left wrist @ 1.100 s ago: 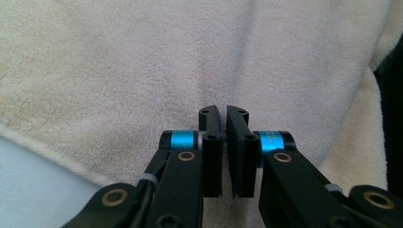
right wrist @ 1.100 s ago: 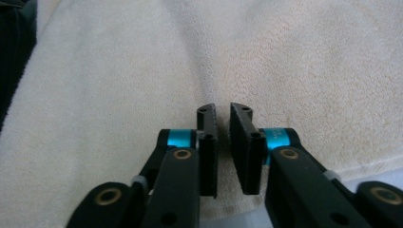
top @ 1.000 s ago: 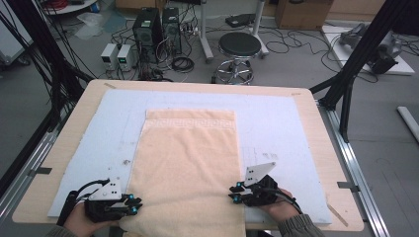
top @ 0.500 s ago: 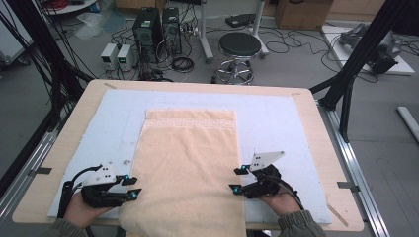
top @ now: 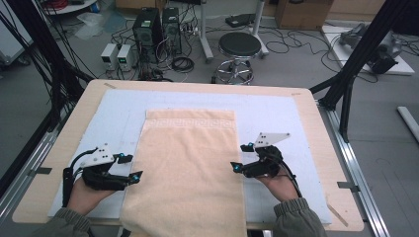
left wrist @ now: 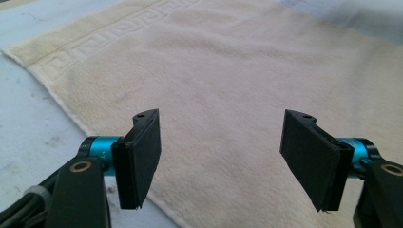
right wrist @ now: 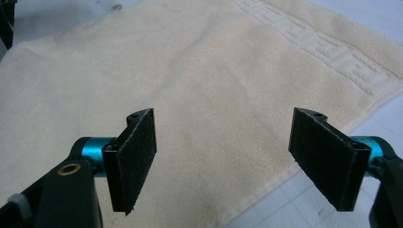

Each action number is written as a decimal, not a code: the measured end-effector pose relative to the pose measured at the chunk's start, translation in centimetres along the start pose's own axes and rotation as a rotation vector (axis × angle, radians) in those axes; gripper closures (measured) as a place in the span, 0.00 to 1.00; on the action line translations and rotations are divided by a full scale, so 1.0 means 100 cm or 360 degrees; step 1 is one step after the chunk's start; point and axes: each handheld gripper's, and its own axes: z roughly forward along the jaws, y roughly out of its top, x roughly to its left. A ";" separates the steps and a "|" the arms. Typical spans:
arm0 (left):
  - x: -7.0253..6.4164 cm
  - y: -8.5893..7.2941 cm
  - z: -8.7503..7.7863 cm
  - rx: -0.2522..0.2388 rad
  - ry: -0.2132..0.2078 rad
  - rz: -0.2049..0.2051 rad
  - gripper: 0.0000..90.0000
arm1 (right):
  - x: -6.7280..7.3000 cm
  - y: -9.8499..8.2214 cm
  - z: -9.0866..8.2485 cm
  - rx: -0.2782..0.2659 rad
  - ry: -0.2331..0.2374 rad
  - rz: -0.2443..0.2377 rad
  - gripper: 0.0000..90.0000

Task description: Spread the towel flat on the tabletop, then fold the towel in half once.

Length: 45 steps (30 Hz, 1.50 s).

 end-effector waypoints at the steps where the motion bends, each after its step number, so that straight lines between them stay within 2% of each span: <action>1: 0.001 0.002 0.001 -0.0003 0.0001 -0.0002 0.33 | -0.001 0.003 0.001 0.0001 -0.0002 -0.0010 0.26; 8: 0.006 0.015 0.006 -0.0012 0.0007 0.0008 0.33 | -0.008 0.016 0.002 -0.0006 -0.0004 -0.0021 0.26; 14: 0.007 0.014 0.007 0.0006 0.0006 0.0008 0.33 | -0.008 0.015 0.007 0.0043 0.0013 -0.0027 0.26; 20: 0.010 0.016 0.007 0.0011 0.0009 0.0020 0.35 | -0.011 0.015 0.007 0.0027 0.0014 -0.0032 0.26; 21: 0.012 0.018 0.007 0.0012 0.0011 0.0023 0.35 | -0.011 0.016 0.006 0.0048 0.0008 -0.0016 0.26; 22: 0.014 0.021 0.006 0.0012 0.0019 0.0027 0.35 | -0.013 0.017 0.006 0.0041 0.0002 -0.0033 0.26; 25: 0.021 0.033 0.004 -0.0007 0.0052 0.0045 0.35 | -0.018 0.026 0.002 0.0039 -0.0028 -0.0044 0.26; 27: 0.025 0.040 0.004 0.0003 0.0077 0.0076 0.36 | -0.022 0.036 0.000 0.0028 -0.0048 -0.0055 0.26; 30: 0.036 0.052 0.006 0.0007 0.0123 0.0087 0.36 | -0.030 0.052 -0.001 0.0005 -0.0084 -0.0074 0.26; 34: 0.058 0.062 0.016 -0.0047 0.0180 0.0019 0.36 | -0.046 0.068 0.007 -0.0003 -0.0140 -0.0082 0.27; 37: 0.078 0.059 0.028 -0.0090 0.0211 -0.0121 0.36 | -0.059 0.069 0.018 0.0017 -0.0173 -0.0054 0.27; 40: 0.093 0.052 0.041 -0.0056 0.0258 -0.0207 0.39 | -0.070 0.063 0.031 0.0059 -0.0190 -0.0020 0.27; 43: 0.100 0.047 0.057 -0.0020 0.0306 -0.0227 0.41 | -0.082 0.055 0.044 0.0076 -0.0206 0.0014 0.27; 45: 0.102 0.043 0.068 0.0015 0.0315 -0.0238 0.42 | -0.088 0.051 0.053 0.0086 -0.0219 0.0048 0.29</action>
